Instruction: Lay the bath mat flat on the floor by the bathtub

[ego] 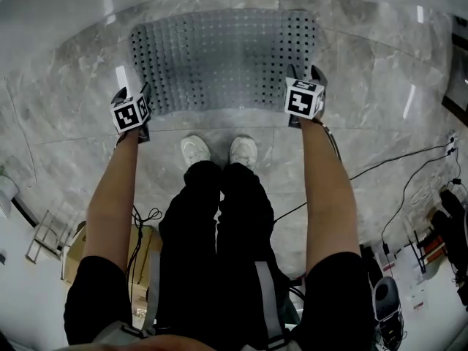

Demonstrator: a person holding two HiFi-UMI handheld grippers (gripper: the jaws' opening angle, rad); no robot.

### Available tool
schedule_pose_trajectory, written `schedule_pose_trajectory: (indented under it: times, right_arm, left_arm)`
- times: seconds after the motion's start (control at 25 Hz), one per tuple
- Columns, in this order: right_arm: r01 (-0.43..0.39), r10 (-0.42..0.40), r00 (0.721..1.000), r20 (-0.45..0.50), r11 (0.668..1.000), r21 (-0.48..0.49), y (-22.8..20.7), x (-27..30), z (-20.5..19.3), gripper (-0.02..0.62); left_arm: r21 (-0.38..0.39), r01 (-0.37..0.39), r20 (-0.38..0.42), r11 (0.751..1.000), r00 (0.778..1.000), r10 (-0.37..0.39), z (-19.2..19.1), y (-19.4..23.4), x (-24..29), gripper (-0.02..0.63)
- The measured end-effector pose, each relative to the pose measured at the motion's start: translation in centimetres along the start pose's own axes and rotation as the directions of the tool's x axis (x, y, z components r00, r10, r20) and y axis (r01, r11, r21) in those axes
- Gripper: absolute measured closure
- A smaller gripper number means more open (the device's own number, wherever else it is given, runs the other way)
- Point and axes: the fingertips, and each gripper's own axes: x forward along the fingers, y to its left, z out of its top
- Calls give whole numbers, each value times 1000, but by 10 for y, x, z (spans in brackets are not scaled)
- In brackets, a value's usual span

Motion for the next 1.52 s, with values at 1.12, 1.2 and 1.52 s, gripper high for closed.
schedule_pose_trajectory:
  times: [1.12,1.2,1.52]
  right_arm:
    - [-235,153,571,806,972,-18,113,-806,337,590]
    - [-225,141,518,844,974,-24,107,-854,353,590]
    - [-207,139,384,913,976,-62,101,-942,380,590]
  left_arm:
    - [203,253,798,946,517,-309,259,-96,-841,603]
    - [214,223,831,951,470,-297,268,-91,-887,603]
    - [260,167,892,951,335,-303,291,-88,-981,603]
